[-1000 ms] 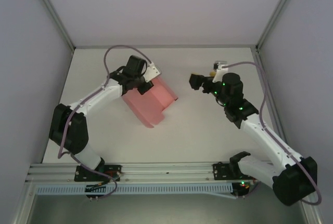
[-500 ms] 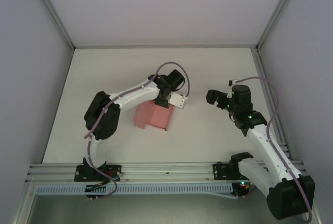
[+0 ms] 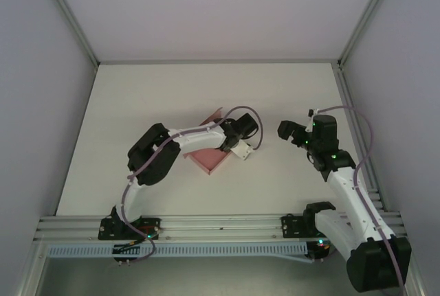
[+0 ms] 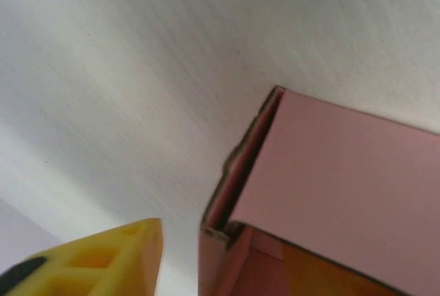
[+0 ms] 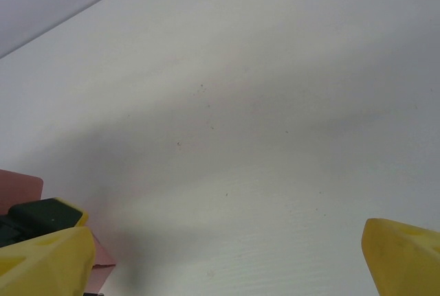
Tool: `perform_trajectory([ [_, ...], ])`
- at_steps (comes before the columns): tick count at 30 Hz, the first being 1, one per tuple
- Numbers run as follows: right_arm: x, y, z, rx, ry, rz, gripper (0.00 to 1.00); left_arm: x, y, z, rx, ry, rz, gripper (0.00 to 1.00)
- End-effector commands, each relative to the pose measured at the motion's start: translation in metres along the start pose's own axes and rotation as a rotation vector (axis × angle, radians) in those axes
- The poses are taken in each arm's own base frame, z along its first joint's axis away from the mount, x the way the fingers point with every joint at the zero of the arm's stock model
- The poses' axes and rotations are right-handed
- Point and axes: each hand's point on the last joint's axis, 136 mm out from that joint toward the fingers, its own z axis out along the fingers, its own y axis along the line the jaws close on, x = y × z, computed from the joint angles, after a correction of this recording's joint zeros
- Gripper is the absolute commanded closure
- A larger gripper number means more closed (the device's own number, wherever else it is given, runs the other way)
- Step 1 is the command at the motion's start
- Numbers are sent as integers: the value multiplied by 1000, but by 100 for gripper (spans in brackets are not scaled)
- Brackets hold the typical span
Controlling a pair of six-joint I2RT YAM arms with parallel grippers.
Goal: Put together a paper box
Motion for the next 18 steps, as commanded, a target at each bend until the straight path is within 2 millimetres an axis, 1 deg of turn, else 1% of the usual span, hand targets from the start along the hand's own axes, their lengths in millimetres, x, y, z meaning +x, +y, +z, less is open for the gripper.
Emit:
perform_trajectory([
  [1, 7, 1, 3, -22, 35, -8, 0, 8, 25, -23, -44, 8, -63, 42],
  [3, 4, 3, 5, -33, 40, 2, 0, 11, 37, -43, -56, -19, -119, 38],
  [5, 1, 11, 6, -67, 41, -1, 0, 9, 49, -65, -75, -90, -177, 33],
  [6, -1, 15, 7, -88, 40, -6, 0, 7, 54, -78, -91, -138, -200, 26],
  [8, -6, 22, 9, -118, 35, -16, 0, 5, 60, -102, -126, -220, -236, 0],
  [10, -8, 33, 10, -173, 43, -45, 0, 4, 66, -128, -161, -318, -312, 0],
  [11, -9, 37, 12, -194, 48, -45, 0, 7, 72, -141, -191, -358, -371, 0],
  [13, -10, 47, 14, -242, 65, -56, 0, 21, 87, -166, -270, -445, -526, 0],
  [14, -8, 49, 16, -250, 71, -64, 0, 29, 89, -176, -296, -486, -598, 0],
  [16, -5, 60, 20, -270, 85, -105, 0, 53, 98, -197, -385, -571, -785, 0],
  [18, 2, 74, 26, -274, 107, -176, 0, 86, 106, -218, -472, -639, -1050, 0],
])
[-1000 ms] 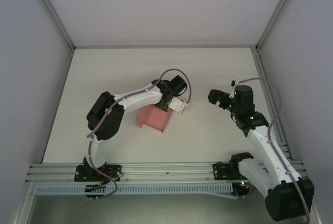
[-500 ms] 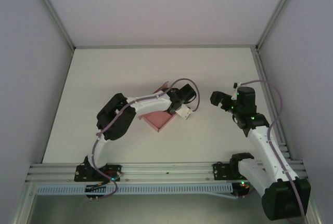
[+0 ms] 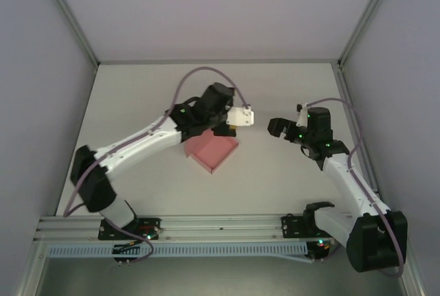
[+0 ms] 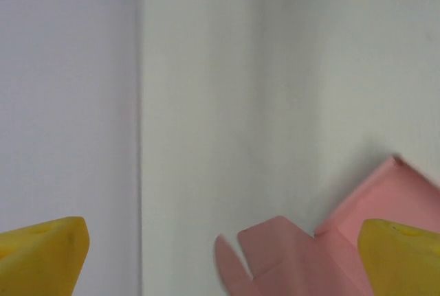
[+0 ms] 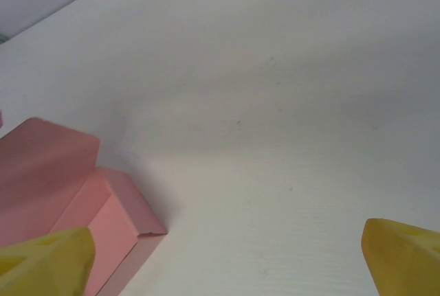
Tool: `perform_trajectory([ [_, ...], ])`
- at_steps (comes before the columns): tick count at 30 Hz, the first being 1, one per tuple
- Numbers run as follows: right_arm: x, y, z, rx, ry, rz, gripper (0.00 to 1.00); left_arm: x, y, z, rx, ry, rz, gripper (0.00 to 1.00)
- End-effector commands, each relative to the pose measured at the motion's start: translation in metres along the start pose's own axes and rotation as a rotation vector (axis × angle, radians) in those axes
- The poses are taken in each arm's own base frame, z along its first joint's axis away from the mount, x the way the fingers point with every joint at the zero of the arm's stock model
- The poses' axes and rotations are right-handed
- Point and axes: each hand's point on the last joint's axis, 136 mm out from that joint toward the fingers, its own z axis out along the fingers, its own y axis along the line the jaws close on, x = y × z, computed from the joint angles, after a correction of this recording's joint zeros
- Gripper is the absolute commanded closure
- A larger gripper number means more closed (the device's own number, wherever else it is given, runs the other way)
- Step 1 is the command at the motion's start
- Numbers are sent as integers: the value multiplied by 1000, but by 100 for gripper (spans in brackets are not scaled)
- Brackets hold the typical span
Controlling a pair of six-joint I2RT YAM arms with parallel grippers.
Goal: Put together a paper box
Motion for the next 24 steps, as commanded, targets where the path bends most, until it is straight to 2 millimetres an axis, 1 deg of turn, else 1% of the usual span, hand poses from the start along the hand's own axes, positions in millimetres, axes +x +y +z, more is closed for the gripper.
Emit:
perform_trajectory([
  [1, -9, 36, 9, -60, -2, -152, 0, 3, 52, -30, -187, -155, -526, 0],
  [2, -4, 43, 18, -46, 23, -193, 1, 19, 69, -42, -252, -160, -733, 0],
  [3, 2, 50, 26, -40, 53, -222, 2, 35, 79, -52, -287, -159, -917, 0],
  [4, 7, 55, 35, -34, 79, -237, 3, 52, 82, -59, -281, -153, -1082, 0],
  [5, 13, 61, 47, -25, 105, -253, 5, 67, 77, -63, -253, -144, -1197, 0],
  [7, 26, 71, 68, -13, 152, -297, 7, 97, 69, -70, -288, -109, -1324, 0],
  [8, 34, 77, 80, -10, 177, -323, 10, 113, 64, -74, -319, -90, -1363, 0],
  [9, 42, 85, 90, -18, 210, -350, 12, 126, 59, -76, -345, -71, -1382, 0],
  [11, 56, 95, 110, -11, 280, -386, 19, 162, 52, -83, -431, 2, -1456, 0],
  [12, 62, 99, 118, -10, 308, -408, 21, 176, 47, -86, -454, 38, -1480, 0],
  [13, 66, 99, 126, 11, 326, -417, 23, 188, 42, -89, -466, 72, -1502, 0],
  [14, 69, 101, 133, 26, 342, -435, 28, 197, 37, -91, -475, 97, -1516, 0],
  [15, 72, 102, 137, 41, 357, -453, 31, 202, 34, -93, -481, 110, -1518, 0],
  [16, 73, 100, 141, 68, 359, -460, 32, 206, 32, -95, -489, 115, -1518, 0],
  [17, 76, 101, 145, 78, 362, -469, 35, 210, 30, -97, -494, 120, -1519, 0],
  [19, 82, 101, 150, 91, 367, -470, 39, 216, 28, -101, -510, 125, -1527, 0],
  [22, 94, 98, 154, 113, 385, -472, 41, 225, 27, -106, -543, 133, -1540, 0],
  [24, 99, 94, 156, 134, 393, -471, 48, 228, 27, -107, -551, 141, -1539, 0],
])
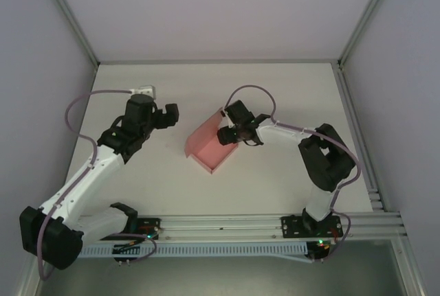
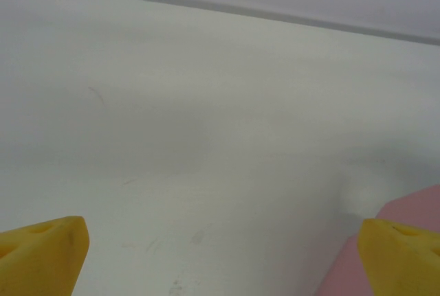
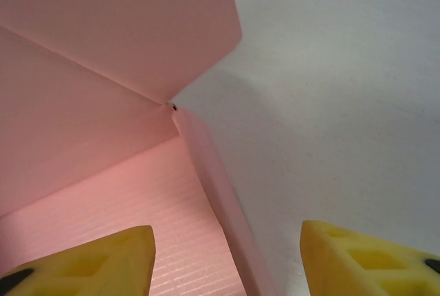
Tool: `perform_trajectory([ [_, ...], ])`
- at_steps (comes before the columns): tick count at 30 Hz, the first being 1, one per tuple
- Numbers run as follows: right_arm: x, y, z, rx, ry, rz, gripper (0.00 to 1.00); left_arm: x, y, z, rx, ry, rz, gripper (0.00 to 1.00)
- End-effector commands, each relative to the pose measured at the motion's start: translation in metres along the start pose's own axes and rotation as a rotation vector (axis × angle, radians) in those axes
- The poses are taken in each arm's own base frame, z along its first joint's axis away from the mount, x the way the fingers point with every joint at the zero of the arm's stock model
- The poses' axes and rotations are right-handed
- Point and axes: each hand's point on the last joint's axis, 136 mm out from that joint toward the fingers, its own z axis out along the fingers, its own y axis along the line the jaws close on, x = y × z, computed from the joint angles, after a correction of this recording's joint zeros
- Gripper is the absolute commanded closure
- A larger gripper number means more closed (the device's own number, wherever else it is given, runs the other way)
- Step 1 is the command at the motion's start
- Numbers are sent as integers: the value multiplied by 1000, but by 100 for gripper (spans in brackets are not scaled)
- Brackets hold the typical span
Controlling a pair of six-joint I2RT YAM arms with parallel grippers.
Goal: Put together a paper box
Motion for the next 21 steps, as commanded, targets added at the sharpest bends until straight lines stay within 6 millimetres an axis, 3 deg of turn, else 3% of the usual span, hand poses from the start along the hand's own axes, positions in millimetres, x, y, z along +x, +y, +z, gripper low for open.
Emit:
perform_trajectory([
  [1, 6, -9, 6, 84, 19, 18, 54, -3, 14, -4, -48, -17, -36, 0],
  [4, 5, -19, 3, 154, -2, 49, 88, -2, 16, -3, -57, -15, -34, 0],
  [7, 4, -25, -4, 201, -43, 105, 99, -2, 16, -2, -59, -17, -37, 0],
  [11, 21, -54, -18, 395, -62, 319, 100, 0, 17, 1, -62, -20, -58, 0],
  [16, 50, -52, -18, 516, -60, 395, 100, 4, 14, 9, -56, -4, -60, 0],
  [19, 57, -48, -19, 557, -55, 398, 100, 7, 6, 14, -13, 13, -23, 0],
  [21, 53, -44, -22, 553, -58, 381, 92, 10, -3, 19, 35, 22, 30, 0],
])
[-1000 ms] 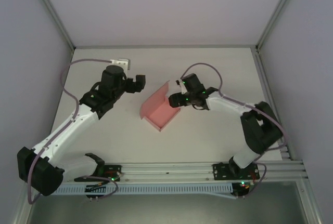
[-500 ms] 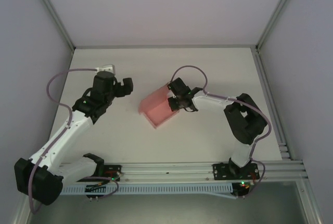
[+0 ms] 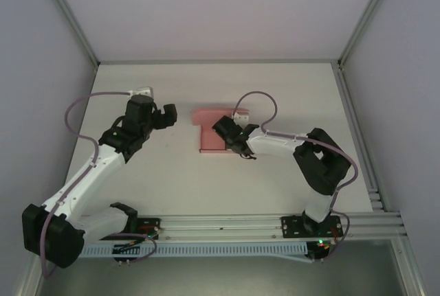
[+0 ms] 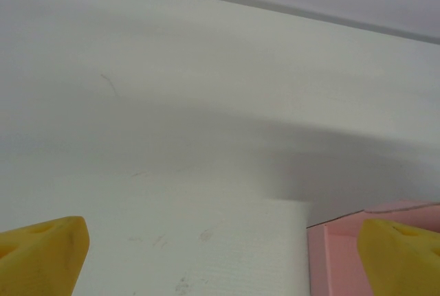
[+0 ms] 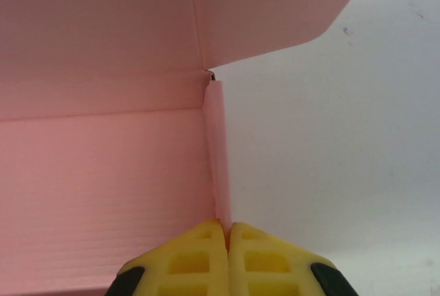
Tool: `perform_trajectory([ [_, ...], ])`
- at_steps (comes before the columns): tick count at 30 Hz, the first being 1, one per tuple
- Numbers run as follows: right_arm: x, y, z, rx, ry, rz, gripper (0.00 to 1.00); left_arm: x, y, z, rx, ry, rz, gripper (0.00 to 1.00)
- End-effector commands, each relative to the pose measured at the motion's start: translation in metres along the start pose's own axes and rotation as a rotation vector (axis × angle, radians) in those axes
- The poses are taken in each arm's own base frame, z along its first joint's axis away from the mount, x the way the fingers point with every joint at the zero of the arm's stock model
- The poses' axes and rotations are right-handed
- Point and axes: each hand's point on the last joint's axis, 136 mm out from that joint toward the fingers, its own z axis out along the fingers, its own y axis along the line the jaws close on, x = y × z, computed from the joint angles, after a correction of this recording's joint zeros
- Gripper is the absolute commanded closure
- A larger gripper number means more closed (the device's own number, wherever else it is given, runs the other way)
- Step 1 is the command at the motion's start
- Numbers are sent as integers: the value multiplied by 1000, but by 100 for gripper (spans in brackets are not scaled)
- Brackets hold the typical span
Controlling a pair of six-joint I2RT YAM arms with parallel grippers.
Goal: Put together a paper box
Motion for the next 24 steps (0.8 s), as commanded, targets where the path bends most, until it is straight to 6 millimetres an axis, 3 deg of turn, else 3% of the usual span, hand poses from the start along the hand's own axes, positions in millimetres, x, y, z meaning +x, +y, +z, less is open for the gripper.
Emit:
perform_trajectory([
  [1, 12, -19, -1, 115, 16, 9, 90, 2, -13, 9, 74, 4, 64, 0],
  [2, 9, -16, -3, 97, 8, 4, 85, 4, -19, 10, 108, 10, 83, 0],
  [5, -7, -6, -18, 21, -39, 2, 54, 11, -44, 11, 253, 22, 188, 0],
  [7, -23, 0, -34, -41, -94, -18, 27, 14, -55, 10, 326, 22, 252, 0],
  [9, -36, 6, -51, -97, -135, -59, 17, 18, -66, 10, 388, 22, 299, 0],
  [11, -46, 6, -66, -136, -182, -118, 0, 26, -83, 8, 498, 34, 356, 0],
  [14, -65, -4, -86, -158, -287, -212, 0, 39, -101, 12, 613, 63, 464, 0],
  [17, -84, -9, -95, -212, -367, -335, 0, 41, -104, 31, 602, 105, 549, 0],
  [20, -88, 5, -98, -399, -358, -492, 0, 44, -110, 48, 614, 178, 612, 0],
  [24, -104, 1, -92, -525, -331, -560, 5, 51, -113, 65, 624, 237, 701, 12],
])
